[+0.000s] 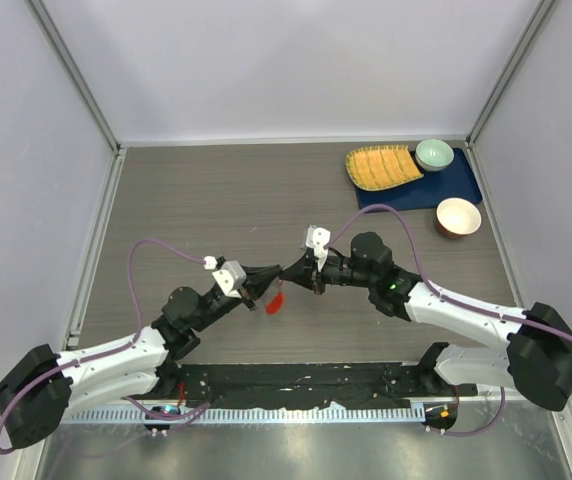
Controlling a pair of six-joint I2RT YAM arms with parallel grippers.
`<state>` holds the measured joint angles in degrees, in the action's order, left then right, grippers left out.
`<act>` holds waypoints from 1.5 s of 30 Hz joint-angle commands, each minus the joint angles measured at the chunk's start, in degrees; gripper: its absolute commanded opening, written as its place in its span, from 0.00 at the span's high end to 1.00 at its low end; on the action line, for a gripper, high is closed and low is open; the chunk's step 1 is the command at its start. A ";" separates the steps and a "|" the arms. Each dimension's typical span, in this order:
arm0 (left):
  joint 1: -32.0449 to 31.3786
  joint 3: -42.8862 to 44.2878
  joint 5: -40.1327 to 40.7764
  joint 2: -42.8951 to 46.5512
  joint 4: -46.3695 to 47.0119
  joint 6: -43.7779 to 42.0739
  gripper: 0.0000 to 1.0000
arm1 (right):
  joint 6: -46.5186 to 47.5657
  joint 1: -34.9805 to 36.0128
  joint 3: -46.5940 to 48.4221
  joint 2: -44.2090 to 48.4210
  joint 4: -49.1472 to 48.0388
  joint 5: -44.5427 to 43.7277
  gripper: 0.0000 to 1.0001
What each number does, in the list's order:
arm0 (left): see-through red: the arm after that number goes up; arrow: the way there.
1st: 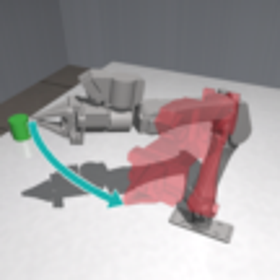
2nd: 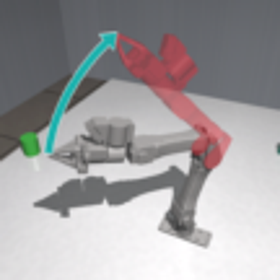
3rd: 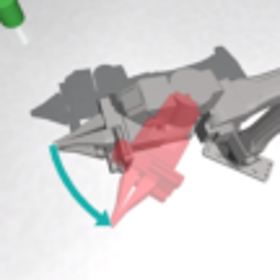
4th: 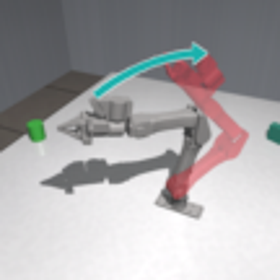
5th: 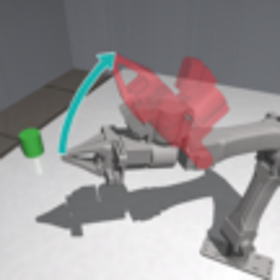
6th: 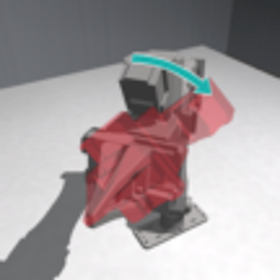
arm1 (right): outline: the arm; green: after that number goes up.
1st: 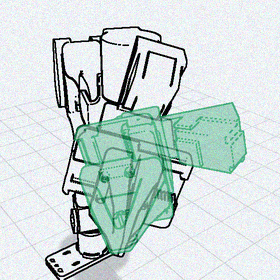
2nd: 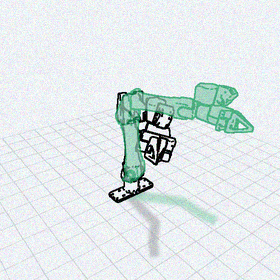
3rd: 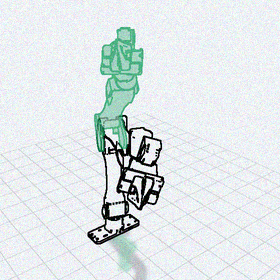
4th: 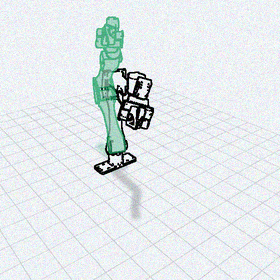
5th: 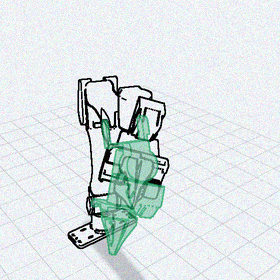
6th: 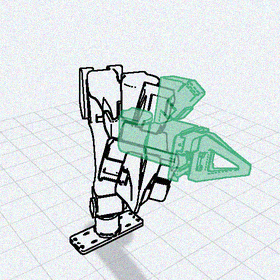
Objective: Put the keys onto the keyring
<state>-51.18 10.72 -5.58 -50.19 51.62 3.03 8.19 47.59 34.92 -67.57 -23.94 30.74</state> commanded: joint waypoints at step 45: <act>-0.06 1.67 -6.81 3.70 1.82 -0.48 1.00 | 5.79 -8.13 8.06 -0.10 10.15 19.35 0.72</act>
<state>-51.13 9.74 -11.42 -46.52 48.62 2.79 13.19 39.57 40.12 -67.24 -13.28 47.59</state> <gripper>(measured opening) 0.012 0.286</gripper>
